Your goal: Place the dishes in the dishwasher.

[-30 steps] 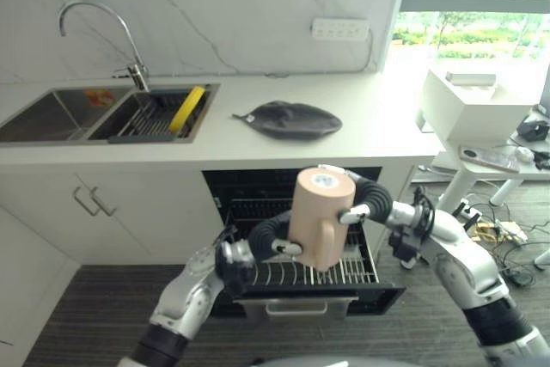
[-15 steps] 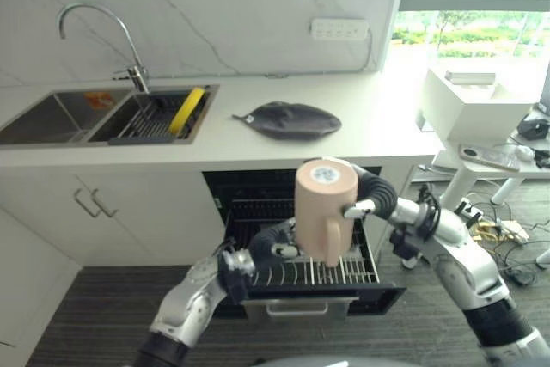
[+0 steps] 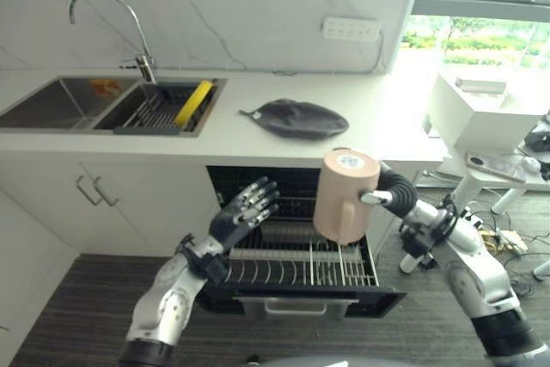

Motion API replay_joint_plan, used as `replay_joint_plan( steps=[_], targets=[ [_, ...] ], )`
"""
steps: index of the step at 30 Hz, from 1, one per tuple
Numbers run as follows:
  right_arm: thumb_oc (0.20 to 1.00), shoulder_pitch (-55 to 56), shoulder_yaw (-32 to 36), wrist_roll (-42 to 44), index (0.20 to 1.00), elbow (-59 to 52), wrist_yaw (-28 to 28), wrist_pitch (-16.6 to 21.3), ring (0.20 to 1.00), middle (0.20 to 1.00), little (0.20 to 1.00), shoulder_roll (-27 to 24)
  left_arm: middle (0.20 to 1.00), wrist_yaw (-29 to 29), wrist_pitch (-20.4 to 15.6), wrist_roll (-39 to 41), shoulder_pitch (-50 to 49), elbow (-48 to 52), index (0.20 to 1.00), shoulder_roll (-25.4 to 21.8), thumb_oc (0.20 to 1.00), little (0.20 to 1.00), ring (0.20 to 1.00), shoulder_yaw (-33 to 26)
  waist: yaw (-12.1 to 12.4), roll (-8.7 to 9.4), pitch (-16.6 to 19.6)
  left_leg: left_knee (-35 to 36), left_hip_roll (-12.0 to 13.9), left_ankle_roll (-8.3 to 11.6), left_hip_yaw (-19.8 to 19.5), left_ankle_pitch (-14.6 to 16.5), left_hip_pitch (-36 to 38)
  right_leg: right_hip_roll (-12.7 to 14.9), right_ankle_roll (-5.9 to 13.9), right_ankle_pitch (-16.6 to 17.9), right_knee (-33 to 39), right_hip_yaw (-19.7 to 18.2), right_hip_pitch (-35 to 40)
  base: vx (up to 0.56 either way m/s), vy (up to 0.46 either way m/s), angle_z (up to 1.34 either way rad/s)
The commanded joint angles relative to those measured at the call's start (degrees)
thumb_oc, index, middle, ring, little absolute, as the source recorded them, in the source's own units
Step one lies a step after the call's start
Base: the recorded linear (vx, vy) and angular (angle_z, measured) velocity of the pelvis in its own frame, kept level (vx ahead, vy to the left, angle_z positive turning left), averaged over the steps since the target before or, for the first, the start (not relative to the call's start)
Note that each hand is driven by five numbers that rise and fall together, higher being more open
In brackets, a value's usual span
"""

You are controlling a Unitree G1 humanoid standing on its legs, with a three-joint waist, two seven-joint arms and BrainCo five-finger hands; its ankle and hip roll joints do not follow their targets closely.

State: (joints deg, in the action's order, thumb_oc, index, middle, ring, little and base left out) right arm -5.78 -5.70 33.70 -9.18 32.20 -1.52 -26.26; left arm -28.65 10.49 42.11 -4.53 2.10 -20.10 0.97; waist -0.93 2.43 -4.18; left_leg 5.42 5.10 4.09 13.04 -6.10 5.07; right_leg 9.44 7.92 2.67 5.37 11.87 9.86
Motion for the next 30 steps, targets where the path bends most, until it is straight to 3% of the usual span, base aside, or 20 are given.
replay_joint_plan(
  steps=[1, 2, 6, 9, 11, 16, 23, 27, 30],
  targets=[
    [0.200, -3.1, 4.2, 3.0, 0.200, -2.0, -3.1, 4.6, 0.200, 0.200, 0.200, 1.7, 1.000, 2.2, -6.3, -1.4, 3.7, 2.2, 1.000, -0.5, 1.000, 1.000, 1.000, -1.4, 0.9, -1.31, -1.8, -0.4, 3.3, 0.97, -1.4, 8.1, 5.9, 0.7, 0.95, -3.2, -0.4, 3.3, 1.5, 0.10, -0.036, 0.01],
    [0.200, -2.0, 4.5, 3.6, 0.200, -1.5, -4.1, 4.1, 0.200, 0.200, 0.200, 3.7, 1.000, 2.7, -4.2, -3.2, 3.0, 2.5, 1.000, -1.0, 1.000, 1.000, 1.000, -1.6, 0.9, -1.48, -2.0, -0.4, 3.4, 0.91, -1.6, 8.0, 5.8, 0.6, 0.90, -3.3, -0.5, 3.3, 1.6, 0.13, -0.039, 0.02],
    [0.200, -0.6, 5.0, 5.4, 0.200, -1.4, -5.2, 3.6, 0.200, 0.200, 0.200, 4.5, 1.000, 4.0, -6.6, -11.4, 2.0, 2.9, 1.000, -2.9, 1.000, 1.000, 1.000, -1.9, 1.0, -1.83, -3.4, -1.6, 3.3, 0.32, -1.7, 7.6, 5.9, 0.0, 0.08, -5.9, -5.3, 2.5, 0.4, 0.08, -0.012, 0.02],
    [0.200, -1.7, 5.5, 6.6, 0.200, -0.7, -5.8, 6.1, 0.200, 0.200, 0.200, 3.4, 1.000, 5.1, -9.3, -17.5, 3.6, 2.9, 1.000, -5.1, 1.000, 1.000, 1.000, -1.1, 1.1, -1.95, -7.5, -14.2, 3.6, 0.15, -4.5, 10.6, -1.5, 0.2, -1.56, -9.5, -15.8, 0.9, -4.9, -0.13, -0.001, 0.04],
    [0.200, -5.6, 5.5, 8.9, 0.200, 1.1, -8.2, 8.0, 0.200, 0.200, 0.200, 1.8, 1.000, 9.1, -10.6, -24.3, 7.9, 1.4, 1.000, -9.0, 1.000, 1.000, 1.000, 1.3, 0.9, -3.08, -12.5, -23.2, 3.5, -0.16, -6.4, 13.2, -9.3, 1.2, -2.24, -12.5, -26.4, -0.4, -13.1, -0.28, 0.047, 0.20],
    [0.200, -5.7, 5.4, 9.0, 0.200, 1.1, -9.3, 8.8, 0.200, 0.200, 0.200, 3.0, 1.000, 11.7, -9.2, -24.3, 8.6, 3.8, 1.000, -9.2, 1.000, 1.000, 1.000, 1.7, 0.6, -3.86, -16.5, -30.6, 2.9, -0.53, -7.7, 15.2, -15.6, 3.3, -2.67, -13.6, -34.0, -1.1, -19.2, -0.05, 0.027, 0.02],
    [0.200, -8.7, 4.4, 8.9, 0.200, 0.3, -11.3, 10.1, 0.200, 0.200, 0.200, 1.9, 1.000, 15.8, -10.7, -23.8, 8.9, 5.3, 1.000, -9.8, 1.000, 1.000, 1.000, 3.1, 0.0, -4.56, -21.0, -32.0, 2.1, -1.17, -8.2, 14.2, -18.9, 2.4, -3.24, -13.0, -36.0, -3.8, -23.2, -0.08, 0.022, -0.04],
    [0.200, -7.5, 5.1, 9.8, 0.200, 0.3, -10.3, 11.3, 0.200, 0.200, 0.200, 1.6, 1.000, 15.3, -11.3, -23.1, 7.8, 6.1, 1.000, -9.5, 1.000, 1.000, 1.000, 2.4, 0.2, -4.45, -20.0, -30.1, 2.4, -1.11, -7.3, 13.5, -16.8, 2.0, -3.18, -12.7, -33.7, -3.1, -20.8, 0.03, 0.004, 0.01],
    [0.200, -4.7, 5.8, 9.8, 0.200, 0.2, -10.0, 11.2, 0.200, 0.200, 0.200, 2.4, 1.000, 14.0, -11.0, -24.9, 5.7, 6.1, 1.000, -8.6, 1.000, 1.000, 1.000, 1.7, 0.6, -3.72, -16.8, -28.1, 2.9, -0.94, -6.0, 13.4, -13.4, 1.8, -2.82, -12.4, -30.1, -1.6, -16.5, 0.24, -0.023, 0.04]
  ],
)
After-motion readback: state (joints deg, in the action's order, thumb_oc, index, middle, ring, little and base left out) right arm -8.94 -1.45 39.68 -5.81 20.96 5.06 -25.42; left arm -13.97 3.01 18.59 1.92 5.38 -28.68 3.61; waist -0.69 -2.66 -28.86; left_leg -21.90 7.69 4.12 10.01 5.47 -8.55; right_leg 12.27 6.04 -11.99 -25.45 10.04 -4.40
